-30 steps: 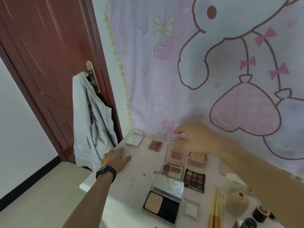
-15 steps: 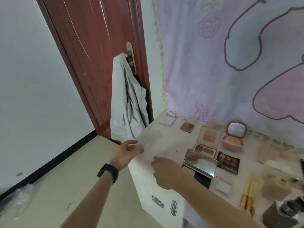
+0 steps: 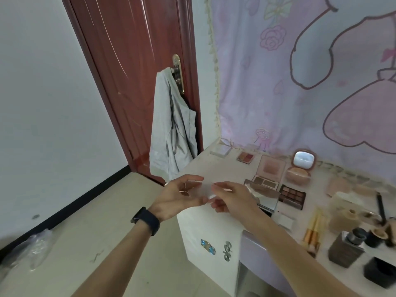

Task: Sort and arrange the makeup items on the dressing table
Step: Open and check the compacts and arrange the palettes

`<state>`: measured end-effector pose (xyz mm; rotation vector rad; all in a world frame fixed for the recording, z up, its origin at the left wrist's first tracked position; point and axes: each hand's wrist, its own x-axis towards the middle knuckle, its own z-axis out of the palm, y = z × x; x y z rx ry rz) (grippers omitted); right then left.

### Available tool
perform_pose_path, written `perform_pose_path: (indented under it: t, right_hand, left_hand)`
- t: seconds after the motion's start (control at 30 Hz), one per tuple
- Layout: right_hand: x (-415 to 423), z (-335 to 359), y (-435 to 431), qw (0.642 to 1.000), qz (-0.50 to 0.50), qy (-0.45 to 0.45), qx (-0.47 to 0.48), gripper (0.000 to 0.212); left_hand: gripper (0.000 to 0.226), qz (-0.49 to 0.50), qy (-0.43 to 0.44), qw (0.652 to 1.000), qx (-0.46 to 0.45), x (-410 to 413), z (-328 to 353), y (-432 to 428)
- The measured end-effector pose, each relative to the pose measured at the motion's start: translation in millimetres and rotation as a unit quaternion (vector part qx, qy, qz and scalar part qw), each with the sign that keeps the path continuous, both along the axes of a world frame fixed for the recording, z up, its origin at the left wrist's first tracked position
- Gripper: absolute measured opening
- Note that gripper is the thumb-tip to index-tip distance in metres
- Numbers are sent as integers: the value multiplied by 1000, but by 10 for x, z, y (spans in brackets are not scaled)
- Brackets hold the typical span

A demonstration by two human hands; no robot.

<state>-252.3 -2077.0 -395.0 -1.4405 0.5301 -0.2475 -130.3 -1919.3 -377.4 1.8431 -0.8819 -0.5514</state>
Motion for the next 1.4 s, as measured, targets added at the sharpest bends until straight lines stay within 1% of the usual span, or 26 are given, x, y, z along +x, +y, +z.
perform_pose_path:
  t: [0.03, 0.1, 0.13, 0.17, 0.2, 0.27, 0.3, 0.37, 0.47, 0.53, 0.6, 0.73, 0.9, 0.97, 1.07, 1.13, 1.17, 1.2, 1.27, 1.3, 1.33, 1.4]
  right_hand:
    - [-80, 10, -1, 999, -25, -12, 19, 34]
    - [-244, 1, 8, 991, -59, -46, 107, 16]
    - [-339, 2, 32, 982, -65, -64, 165, 15]
    - [-429, -3, 61, 969, -65, -78, 223, 20]
    - [-511, -18, 81, 957, -62, -88, 268, 22]
    - [-683, -35, 123, 940, -57, -94, 324, 15]
    - [-764, -38, 131, 941, -57, -89, 320, 15]
    - [-899, -55, 110, 961, -61, -62, 261, 17]
    - [-1060, -48, 36, 982, -60, -23, 176, 28]
    - [-1146, -14, -4, 990, -32, -17, 136, 36]
    - [-1222, 15, -31, 995, 8, -15, 99, 38]
    - [-1331, 18, -70, 997, 44, -15, 66, 38]
    - [-1406, 5, -94, 997, 45, -25, 65, 27]
    - [-1417, -6, -104, 996, 38, -27, 70, 26]
    - [-1432, -14, -107, 995, 30, -39, 82, 32]
    - [-1440, -31, -119, 995, 28, -48, 86, 33]
    - [-1444, -44, -129, 995, 26, -51, 85, 34]
    - [-1446, -54, -138, 995, 24, -52, 81, 35]
    - [-1452, -69, -142, 996, 17, -54, 71, 37]
    - [-1455, -69, -135, 996, 19, -58, 58, 37]
    - [-1460, -62, -124, 997, 27, -60, 35, 36]
    - [-1469, -53, -105, 996, 49, -66, -34, 32]
  left_hand:
    - [54, -5, -31, 999, -9, -67, 13, -24]
    - [66, 1, -75, 996, -38, -228, 37, -75]
    - [72, 11, -83, 995, -53, -315, 40, -102]
    - [75, 20, -82, 994, -68, -401, 35, -130]
    - [75, 27, -76, 993, -81, -475, 26, -159]
    - [72, 31, -73, 993, -90, -601, -3, -205]
    - [72, 27, -83, 993, -85, -651, -12, -217]
    - [72, 5, -123, 990, -62, -729, -15, -227]
    - [75, -33, -203, 979, -16, -830, 34, -258]
    - [84, -58, -251, 966, 18, -896, 74, -300]
    - [88, -86, -286, 954, 34, -964, 105, -339]
    - [92, -124, -325, 936, 50, -1047, 126, -401]
    - [97, -144, -346, 926, 54, -1096, 92, -459]
    - [100, -139, -337, 930, 54, -1106, 87, -475]
    - [104, -124, -308, 941, 62, -1140, 93, -489]
    - [102, -125, -242, 961, 52, -1165, 96, -470]
    - [94, -127, -181, 975, 33, -1170, 99, -453]
    - [82, -127, -108, 986, 6, -1163, 103, -435]
    - [60, -116, 24, 992, -37, -1154, 125, -404]
    - [54, -108, 62, 991, -40, -1159, 139, -396]
    - [49, -106, 78, 991, -32, -1168, 149, -394]
    - [43, -108, 78, 991, -14, -1198, 148, -405]
